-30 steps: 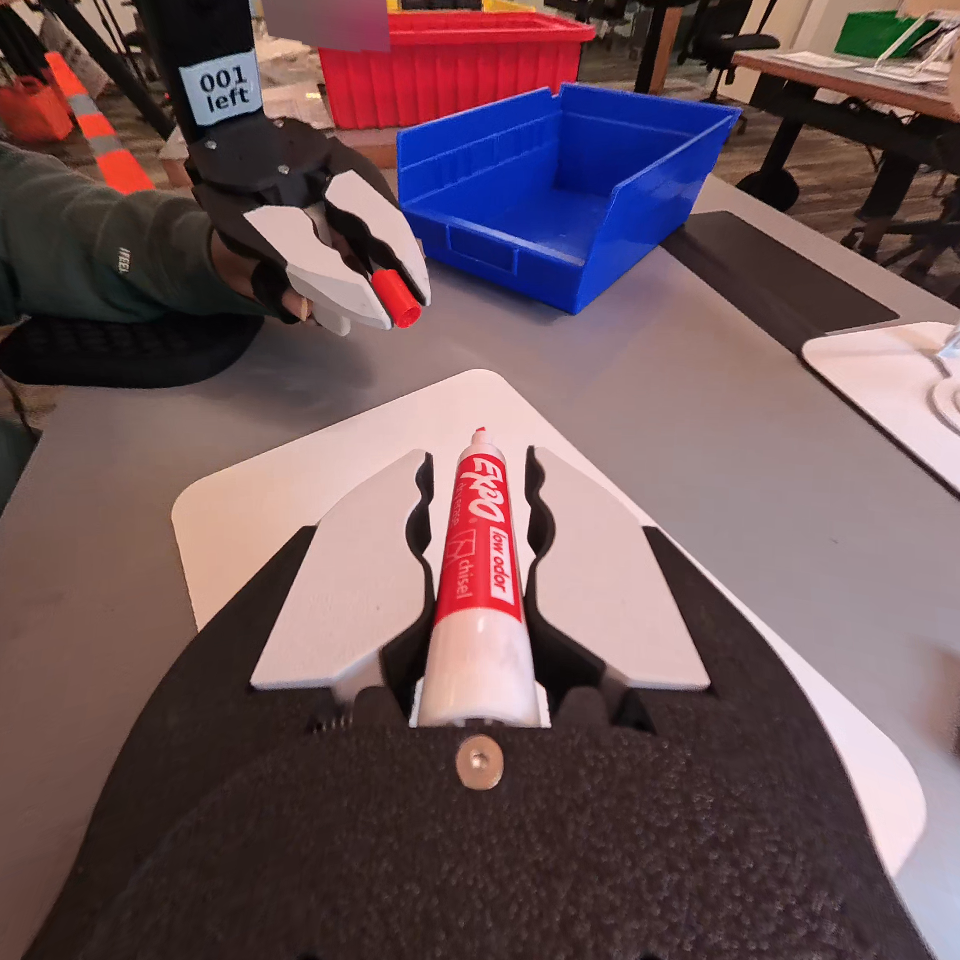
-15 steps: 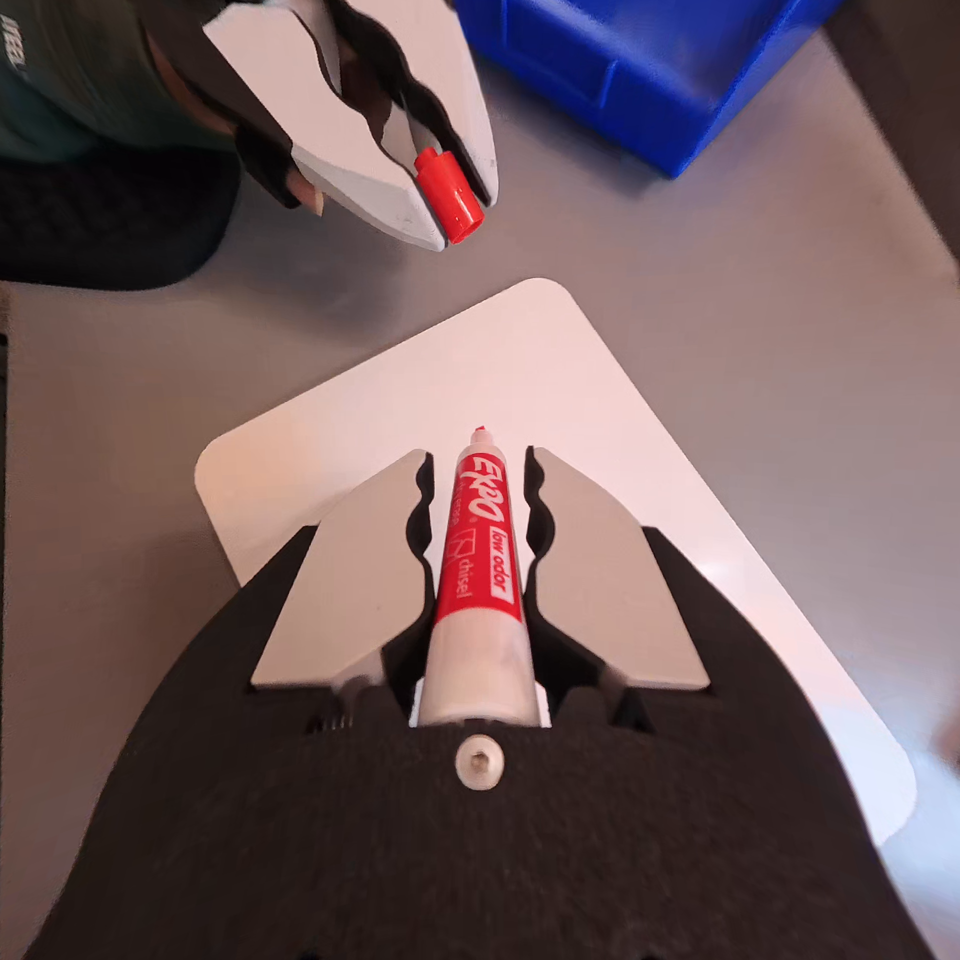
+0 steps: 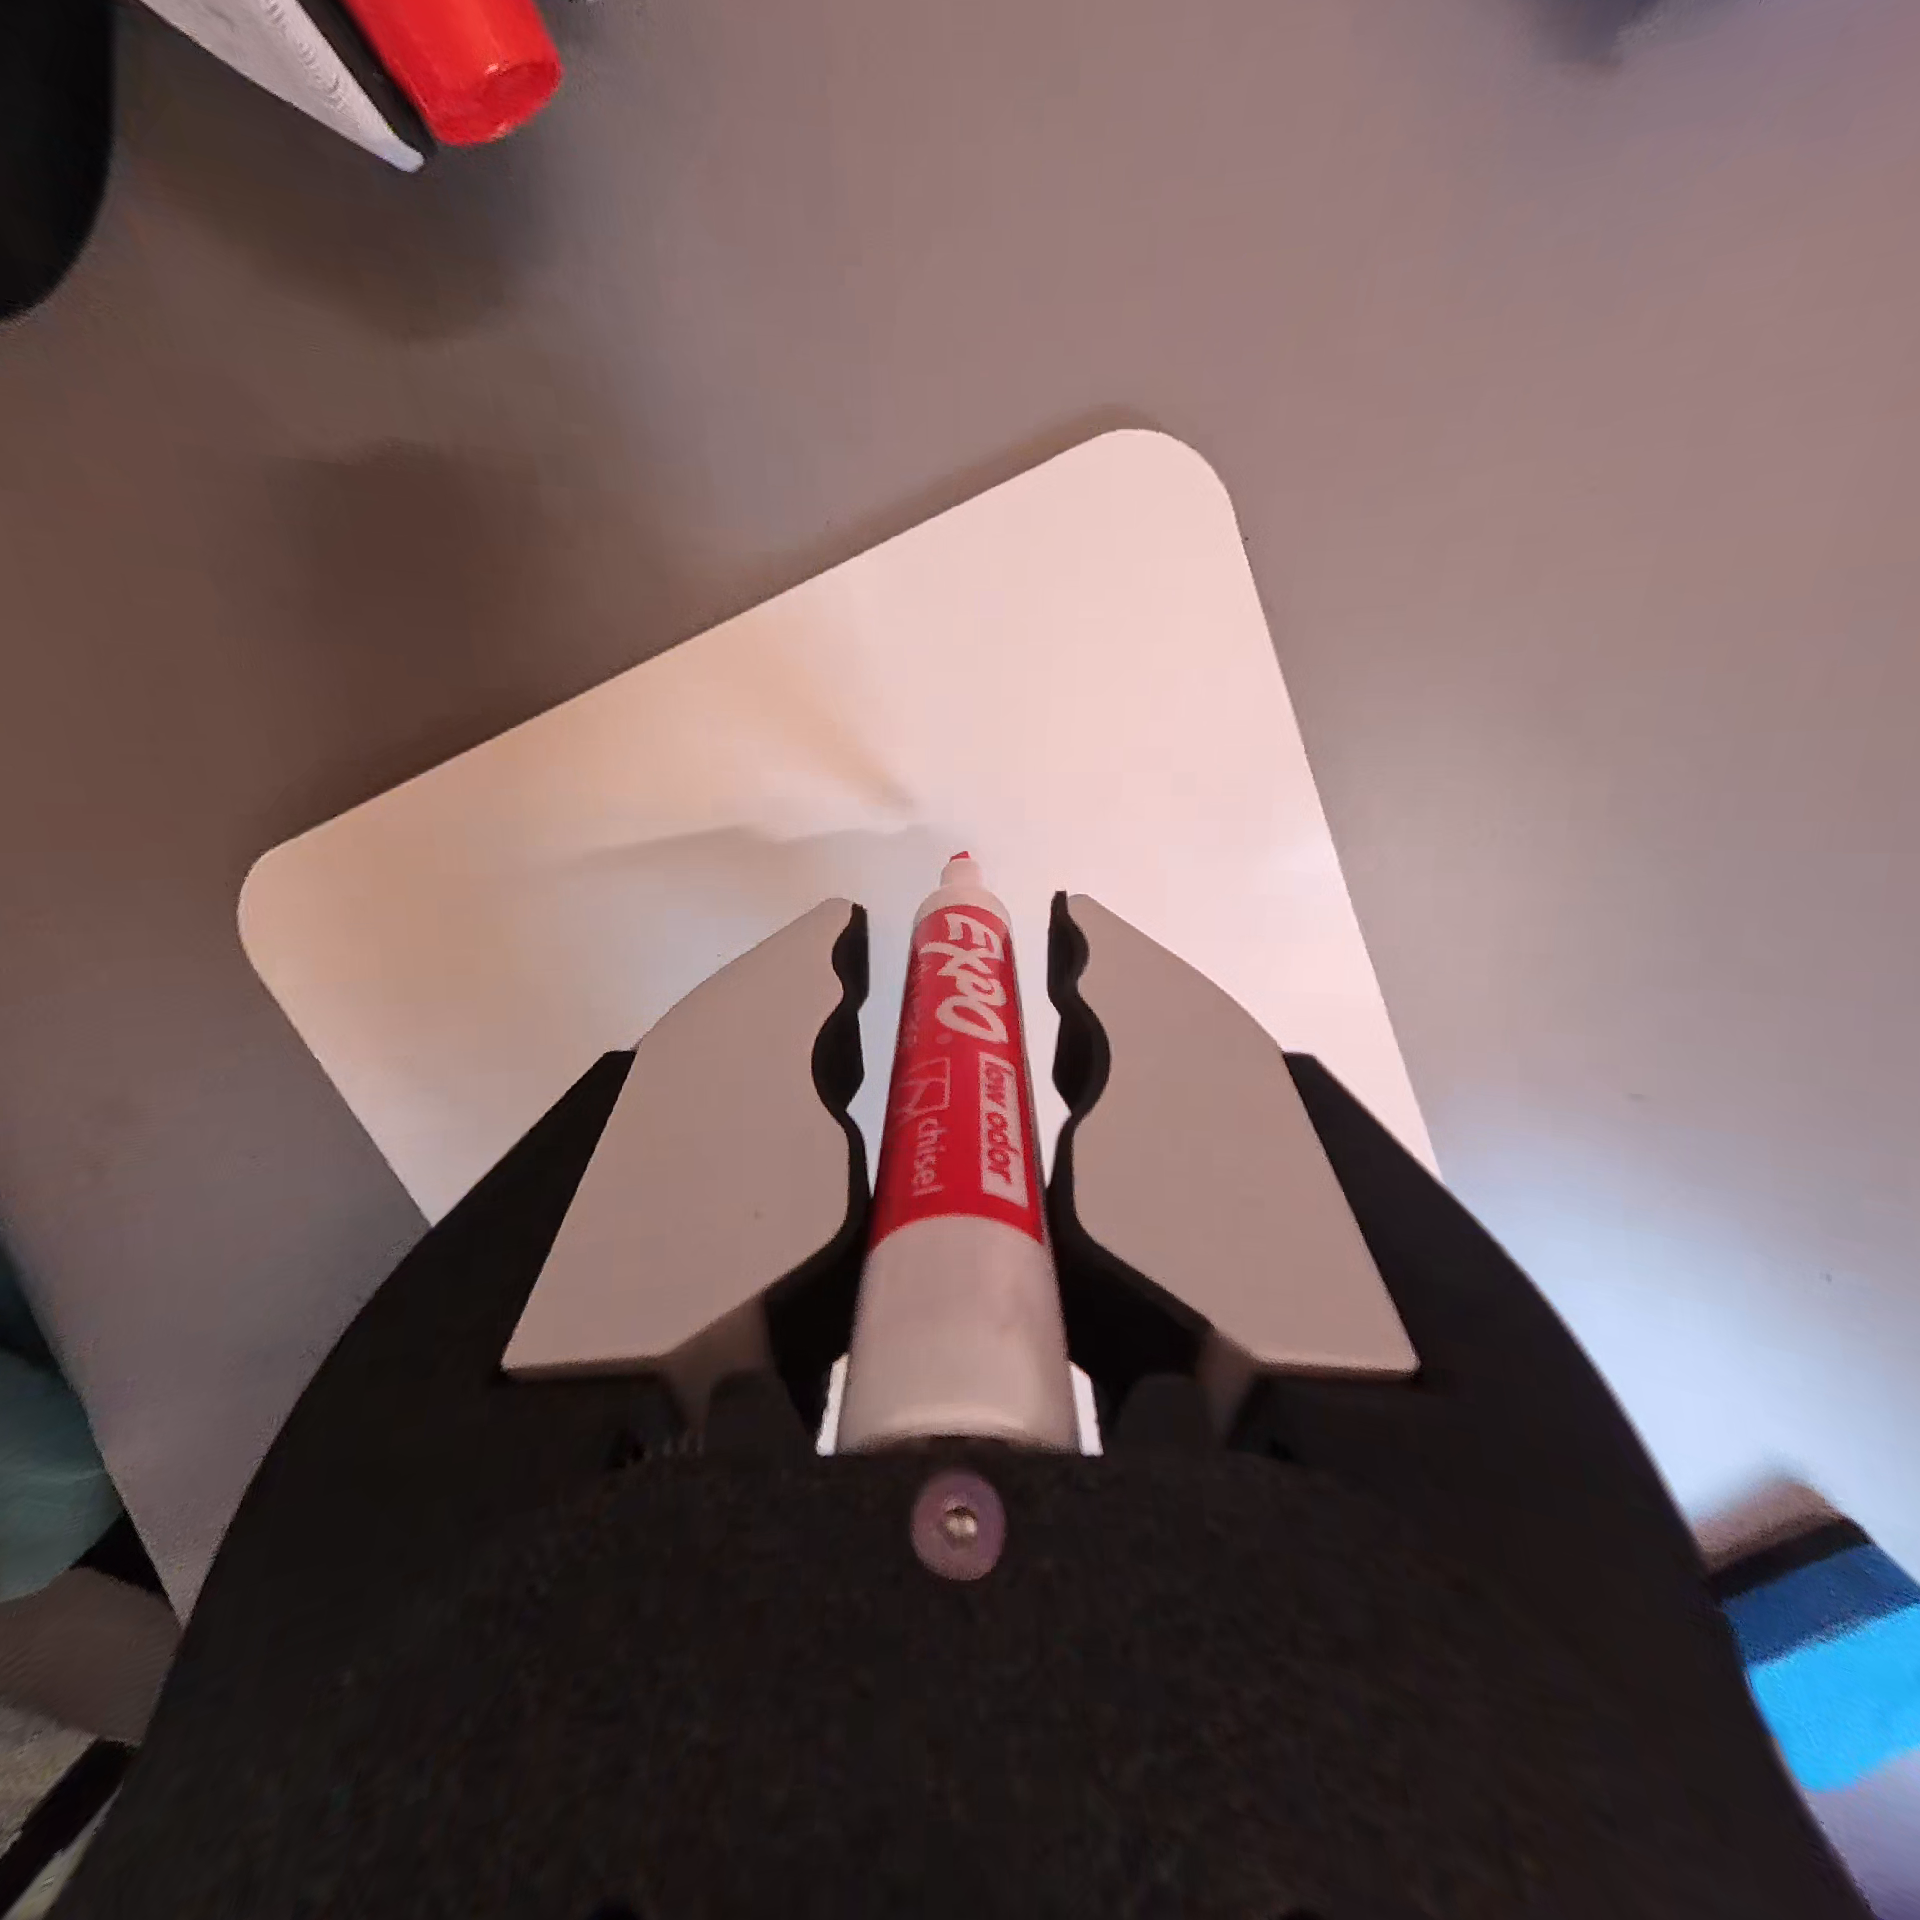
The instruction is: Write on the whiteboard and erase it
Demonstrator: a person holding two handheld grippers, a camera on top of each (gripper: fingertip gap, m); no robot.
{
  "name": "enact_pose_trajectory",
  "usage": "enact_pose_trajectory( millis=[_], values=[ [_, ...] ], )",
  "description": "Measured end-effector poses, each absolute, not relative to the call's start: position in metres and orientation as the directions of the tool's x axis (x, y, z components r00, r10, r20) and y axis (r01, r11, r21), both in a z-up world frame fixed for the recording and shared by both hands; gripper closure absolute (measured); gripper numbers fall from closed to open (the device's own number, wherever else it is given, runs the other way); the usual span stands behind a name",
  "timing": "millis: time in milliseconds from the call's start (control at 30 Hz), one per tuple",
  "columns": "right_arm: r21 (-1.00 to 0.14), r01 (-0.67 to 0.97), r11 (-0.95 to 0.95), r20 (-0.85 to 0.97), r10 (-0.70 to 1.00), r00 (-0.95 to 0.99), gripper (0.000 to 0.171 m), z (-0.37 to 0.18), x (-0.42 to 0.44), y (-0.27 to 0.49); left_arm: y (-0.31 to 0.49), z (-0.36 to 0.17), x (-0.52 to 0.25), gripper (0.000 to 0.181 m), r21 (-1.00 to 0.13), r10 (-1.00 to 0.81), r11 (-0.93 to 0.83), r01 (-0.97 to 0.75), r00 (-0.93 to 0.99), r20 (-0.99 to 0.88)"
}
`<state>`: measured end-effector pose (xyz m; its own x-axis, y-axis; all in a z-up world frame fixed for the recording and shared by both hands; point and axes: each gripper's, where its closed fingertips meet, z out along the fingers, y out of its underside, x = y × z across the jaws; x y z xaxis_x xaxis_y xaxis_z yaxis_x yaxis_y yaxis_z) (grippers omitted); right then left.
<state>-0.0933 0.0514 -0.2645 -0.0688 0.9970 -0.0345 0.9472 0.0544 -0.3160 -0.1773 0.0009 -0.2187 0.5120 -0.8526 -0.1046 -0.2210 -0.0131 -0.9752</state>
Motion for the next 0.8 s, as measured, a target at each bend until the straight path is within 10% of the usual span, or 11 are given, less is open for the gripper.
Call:
enact_pose_trajectory(
  millis=[800],
  values=[
    [-0.208,0.971,0.116,-0.005,0.993,-0.12,0.137,-0.274,-0.106,0.067,0.005,-0.226,-0.188,0.161,-0.969,-0.846,-0.047,-0.242,0.526,-0.091]
  ],
)
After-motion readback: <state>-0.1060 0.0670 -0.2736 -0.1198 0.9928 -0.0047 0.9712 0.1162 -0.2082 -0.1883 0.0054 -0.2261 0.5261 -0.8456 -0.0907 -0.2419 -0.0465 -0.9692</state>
